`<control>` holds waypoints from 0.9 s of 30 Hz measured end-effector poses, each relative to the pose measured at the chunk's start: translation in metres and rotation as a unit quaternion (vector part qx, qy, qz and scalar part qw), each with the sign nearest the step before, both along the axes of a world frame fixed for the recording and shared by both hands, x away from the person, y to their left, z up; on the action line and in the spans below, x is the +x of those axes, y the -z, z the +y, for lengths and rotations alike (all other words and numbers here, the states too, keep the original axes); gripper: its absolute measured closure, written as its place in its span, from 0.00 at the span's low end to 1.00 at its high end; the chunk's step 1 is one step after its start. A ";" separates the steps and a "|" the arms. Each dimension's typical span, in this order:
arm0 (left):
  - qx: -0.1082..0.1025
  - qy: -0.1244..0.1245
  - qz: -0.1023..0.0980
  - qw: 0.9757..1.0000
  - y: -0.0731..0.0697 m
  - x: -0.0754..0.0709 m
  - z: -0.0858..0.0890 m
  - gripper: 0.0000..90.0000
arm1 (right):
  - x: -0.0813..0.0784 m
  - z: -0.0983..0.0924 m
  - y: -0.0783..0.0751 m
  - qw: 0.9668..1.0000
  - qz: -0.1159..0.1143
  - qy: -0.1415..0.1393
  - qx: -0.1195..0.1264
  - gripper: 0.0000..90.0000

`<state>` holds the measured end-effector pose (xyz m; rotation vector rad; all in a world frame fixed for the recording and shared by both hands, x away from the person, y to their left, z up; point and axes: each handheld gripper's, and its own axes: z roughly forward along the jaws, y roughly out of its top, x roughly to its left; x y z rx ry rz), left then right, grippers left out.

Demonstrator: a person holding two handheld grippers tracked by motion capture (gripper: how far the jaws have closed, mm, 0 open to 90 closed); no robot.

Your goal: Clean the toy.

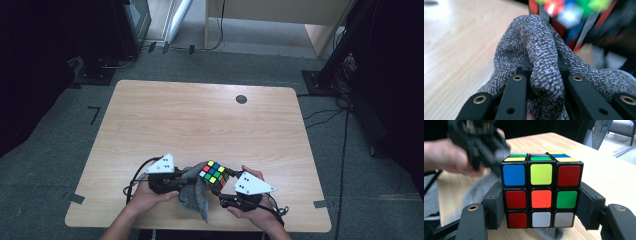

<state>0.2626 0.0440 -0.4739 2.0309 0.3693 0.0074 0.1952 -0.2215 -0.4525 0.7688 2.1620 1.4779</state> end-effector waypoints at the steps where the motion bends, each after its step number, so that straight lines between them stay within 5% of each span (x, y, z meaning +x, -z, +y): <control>1: -0.002 -0.003 -0.003 1.000 -0.001 -0.001 -0.001 0.87 | 0.000 0.000 -0.001 1.000 -0.001 0.000 0.001 0.38; 5: -0.076 -0.021 0.010 0.997 -0.012 0.004 0.015 0.86 | 0.001 -0.004 -0.001 1.000 0.002 0.005 0.010 0.38; 7: -0.085 -0.025 0.006 0.996 -0.015 0.004 0.017 0.86 | 0.002 -0.003 0.002 1.000 0.003 0.009 0.000 0.38; 10: -0.053 -0.017 0.012 0.998 -0.008 0.004 0.010 0.86 | 0.002 -0.002 0.002 1.000 0.004 0.008 0.003 0.38; 13: -0.013 -0.011 -0.008 1.000 -0.004 -0.002 -0.001 0.86 | 0.001 -0.003 -0.001 1.000 0.000 0.003 0.011 0.38; 15: -0.027 -0.015 -0.012 0.999 -0.008 -0.001 0.002 0.86 | 0.000 -0.004 -0.001 1.000 0.000 0.005 0.012 0.38; 17: -0.068 -0.027 -0.005 0.997 -0.012 0.001 0.010 0.86 | 0.001 -0.007 0.001 1.000 0.008 0.003 0.022 0.38; 19: -0.087 -0.036 -0.003 0.996 -0.015 0.002 0.014 0.86 | 0.002 -0.006 0.002 1.000 0.010 0.007 0.015 0.38; 24: -0.032 -0.030 -0.013 0.999 -0.007 -0.002 0.001 0.86 | -0.002 -0.001 -0.002 1.000 0.009 -0.003 0.019 0.38; 27: -0.051 -0.038 -0.012 0.998 -0.012 -0.002 0.004 0.86 | -0.003 -0.002 -0.001 1.000 0.007 -0.002 0.020 0.38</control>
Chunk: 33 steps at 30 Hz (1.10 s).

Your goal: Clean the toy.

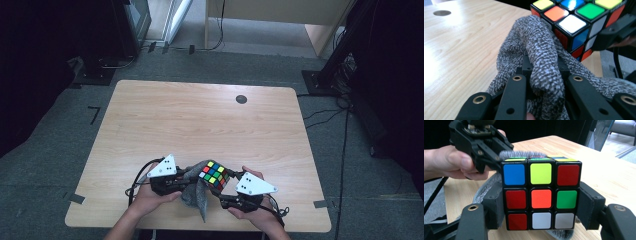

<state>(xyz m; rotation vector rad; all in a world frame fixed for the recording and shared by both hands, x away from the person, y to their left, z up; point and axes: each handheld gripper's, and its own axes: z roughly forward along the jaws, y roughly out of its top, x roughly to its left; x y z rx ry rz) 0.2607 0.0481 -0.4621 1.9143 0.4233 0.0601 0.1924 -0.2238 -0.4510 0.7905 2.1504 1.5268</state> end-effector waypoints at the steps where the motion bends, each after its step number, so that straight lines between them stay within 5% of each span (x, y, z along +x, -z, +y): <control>1: -0.021 -0.005 0.004 1.000 -0.003 0.001 0.003 0.86 | 0.000 -0.002 0.001 1.000 0.003 0.000 0.006 0.38; 3: -0.048 -0.014 0.009 0.999 -0.006 0.003 0.008 0.86 | 0.001 -0.002 0.001 1.000 0.002 0.003 0.003 0.38; 4: -0.046 -0.016 0.010 0.999 -0.005 0.003 0.007 0.86 | 0.002 -0.002 0.002 1.000 0.002 0.004 0.000 0.38; 7: 0.006 -0.005 0.018 1.000 0.003 0.003 -0.003 0.86 | 0.002 -0.001 0.001 1.000 -0.002 0.007 -0.012 0.38; 10: 0.055 0.001 -0.012 0.998 0.007 -0.004 -0.014 0.86 | 0.002 0.000 0.000 1.000 0.000 0.004 -0.002 0.38; 11: 0.055 0.001 -0.012 0.998 0.007 -0.004 -0.014 0.86 | 0.002 0.000 0.000 1.000 0.000 0.004 -0.002 0.38; 15: -0.034 -0.025 0.001 0.999 -0.006 0.003 0.005 0.86 | 0.004 -0.004 0.003 1.000 -0.002 0.006 0.000 0.38; 17: -0.041 -0.025 0.000 0.999 -0.008 0.003 0.007 0.86 | 0.005 -0.003 0.005 1.000 0.003 0.011 -0.010 0.38; 23: 0.003 -0.014 0.015 1.000 0.002 0.003 -0.004 0.86 | 0.003 -0.004 0.000 1.000 -0.002 0.014 -0.008 0.38; 24: 0.030 -0.012 -0.010 0.999 0.000 -0.002 -0.009 0.86 | 0.003 -0.004 0.000 1.000 -0.003 0.012 -0.005 0.38; 30: -0.037 -0.026 0.000 0.999 -0.010 0.000 0.003 0.86 | 0.006 -0.007 0.002 1.000 -0.001 0.018 -0.009 0.38; 33: 0.005 -0.025 -0.003 1.000 -0.004 -0.001 -0.005 0.86 | 0.006 -0.007 0.001 1.000 -0.001 0.023 -0.012 0.38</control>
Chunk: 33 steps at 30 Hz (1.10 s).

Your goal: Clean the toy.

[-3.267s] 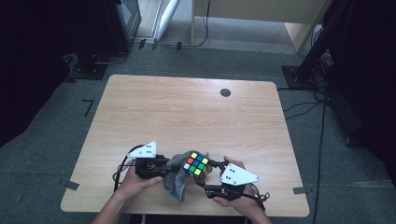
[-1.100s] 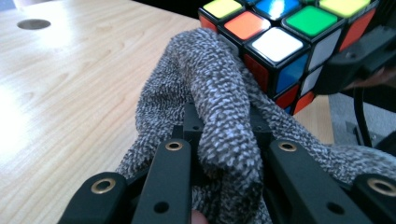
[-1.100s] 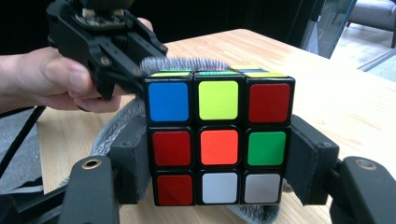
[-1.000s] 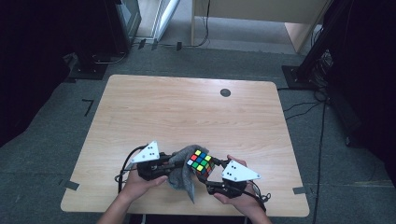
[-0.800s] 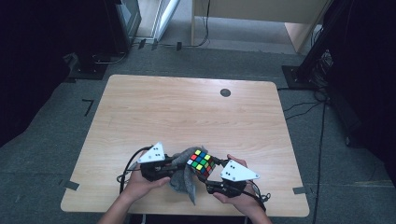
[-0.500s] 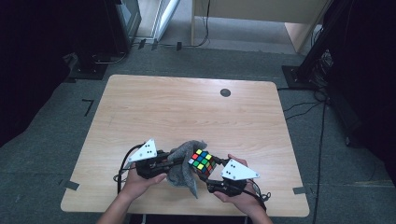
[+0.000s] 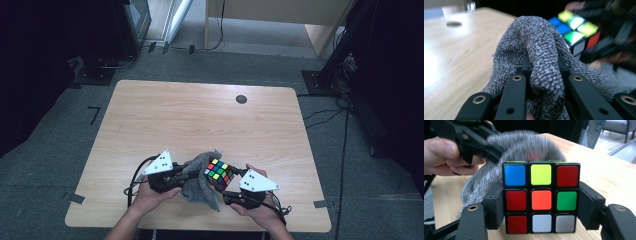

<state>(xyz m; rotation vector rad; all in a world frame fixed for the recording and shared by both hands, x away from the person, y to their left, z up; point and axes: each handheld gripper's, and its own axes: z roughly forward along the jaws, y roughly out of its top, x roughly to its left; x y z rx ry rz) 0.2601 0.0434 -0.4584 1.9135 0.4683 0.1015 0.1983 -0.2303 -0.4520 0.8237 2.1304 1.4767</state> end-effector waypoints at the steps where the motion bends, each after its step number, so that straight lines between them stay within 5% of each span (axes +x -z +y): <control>1: 0.004 0.002 0.001 1.000 0.001 0.001 0.000 0.86 | 0.000 0.000 0.000 1.000 -0.001 0.002 -0.007 0.38; 9: 0.020 0.013 0.006 1.000 0.000 0.001 -0.002 0.86 | -0.002 -0.001 -0.001 1.000 -0.002 -0.002 0.007 0.38; 14: 0.067 0.031 -0.021 0.997 0.005 -0.007 -0.016 0.85 | -0.004 0.000 -0.005 1.000 -0.009 -0.007 0.017 0.38; 19: 0.002 0.005 -0.014 1.000 -0.006 0.000 0.003 0.85 | -0.003 -0.004 -0.001 1.000 -0.013 0.002 0.000 0.38; 21: -0.004 0.011 -0.016 1.000 -0.007 0.000 0.005 0.85 | 0.000 -0.005 0.003 1.000 -0.003 0.013 -0.007 0.38; 22: -0.004 0.011 -0.016 1.000 -0.007 0.000 0.005 0.85 | 0.001 -0.005 0.004 1.000 -0.001 0.012 -0.005 0.38; 23: 0.018 0.012 -0.021 1.000 -0.004 -0.002 -0.001 0.85 | 0.001 -0.004 0.004 1.000 -0.002 0.010 -0.004 0.38; 26: 0.022 0.014 -0.011 1.000 -0.001 0.000 -0.003 0.85 | -0.001 -0.001 0.001 1.000 -0.011 0.013 -0.013 0.38; 33: 0.053 0.026 -0.020 0.998 0.004 -0.003 -0.010 0.84 | -0.003 -0.003 -0.003 1.000 -0.010 -0.002 0.016 0.38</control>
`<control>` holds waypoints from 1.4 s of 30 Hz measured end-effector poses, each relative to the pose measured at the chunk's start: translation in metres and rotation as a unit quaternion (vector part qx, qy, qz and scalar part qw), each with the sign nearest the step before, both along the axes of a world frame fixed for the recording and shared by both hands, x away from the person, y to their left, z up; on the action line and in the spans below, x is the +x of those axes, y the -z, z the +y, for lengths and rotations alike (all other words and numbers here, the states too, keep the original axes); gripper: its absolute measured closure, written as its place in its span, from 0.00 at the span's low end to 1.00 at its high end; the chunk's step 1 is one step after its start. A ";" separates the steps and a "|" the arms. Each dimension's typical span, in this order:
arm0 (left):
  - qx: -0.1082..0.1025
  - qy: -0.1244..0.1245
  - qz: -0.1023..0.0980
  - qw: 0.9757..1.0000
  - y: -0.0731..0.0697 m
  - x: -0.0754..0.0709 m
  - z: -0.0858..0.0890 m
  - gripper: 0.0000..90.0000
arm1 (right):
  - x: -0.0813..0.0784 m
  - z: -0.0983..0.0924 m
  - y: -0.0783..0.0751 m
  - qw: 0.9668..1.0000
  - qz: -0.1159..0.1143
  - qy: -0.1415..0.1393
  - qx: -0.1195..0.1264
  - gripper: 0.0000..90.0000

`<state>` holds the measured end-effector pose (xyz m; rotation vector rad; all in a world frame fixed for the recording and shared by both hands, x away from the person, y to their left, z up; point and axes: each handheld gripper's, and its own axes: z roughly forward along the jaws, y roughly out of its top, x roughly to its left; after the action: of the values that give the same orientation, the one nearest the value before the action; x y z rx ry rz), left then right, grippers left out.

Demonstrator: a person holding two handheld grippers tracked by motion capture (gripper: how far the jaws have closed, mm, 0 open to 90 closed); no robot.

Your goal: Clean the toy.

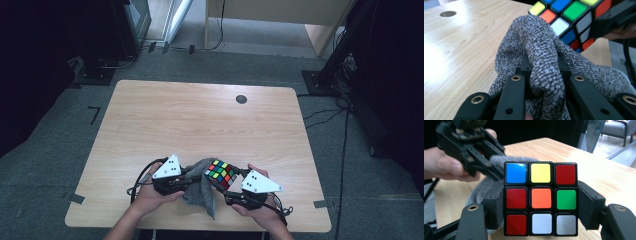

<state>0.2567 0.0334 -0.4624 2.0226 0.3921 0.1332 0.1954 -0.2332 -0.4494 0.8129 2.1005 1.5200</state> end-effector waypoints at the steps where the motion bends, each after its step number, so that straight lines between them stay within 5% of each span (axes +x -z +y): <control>1: 0.004 0.000 -0.003 1.000 0.000 -0.001 -0.001 0.84 | -0.001 0.001 -0.001 1.000 -0.002 -0.003 -0.001 0.38; 3: -0.001 -0.008 -0.007 1.000 -0.002 -0.001 0.000 0.84 | -0.002 0.004 0.000 1.000 -0.005 -0.002 -0.008 0.38; 8: -0.057 -0.031 0.000 0.998 -0.009 0.004 0.014 0.85 | 0.000 0.003 0.004 1.000 0.001 0.004 -0.024 0.38; 12: -0.027 -0.031 -0.005 0.999 -0.003 0.001 0.005 0.85 | 0.001 0.004 0.003 1.000 0.002 0.004 -0.023 0.38; 22: -0.029 -0.026 0.006 0.999 -0.003 0.001 0.004 0.85 | -0.002 0.003 0.001 1.000 -0.009 0.001 -0.014 0.38; 28: -0.008 -0.019 0.008 1.000 -0.001 -0.002 -0.003 0.84 | -0.005 0.007 0.001 1.000 -0.017 -0.013 -0.006 0.38; 30: -0.041 -0.018 0.032 0.998 -0.002 0.002 0.004 0.84 | -0.005 0.007 0.003 1.000 -0.016 -0.013 -0.003 0.38; 33: -0.096 -0.014 0.065 0.993 -0.004 0.008 0.014 0.85 | -0.005 0.004 0.002 1.000 -0.018 -0.012 0.012 0.38; 39: -0.065 0.016 0.059 0.996 0.001 0.002 0.001 0.84 | -0.008 0.004 -0.009 0.999 -0.042 -0.007 0.028 0.38; 42: -0.082 0.006 0.070 0.994 -0.002 0.005 0.006 0.85 | -0.008 0.003 -0.005 0.999 -0.037 -0.008 0.024 0.38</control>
<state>0.2614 0.0397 -0.4606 1.8774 0.4638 -0.0464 0.1878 -0.2305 -0.4445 0.7458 2.0286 1.5904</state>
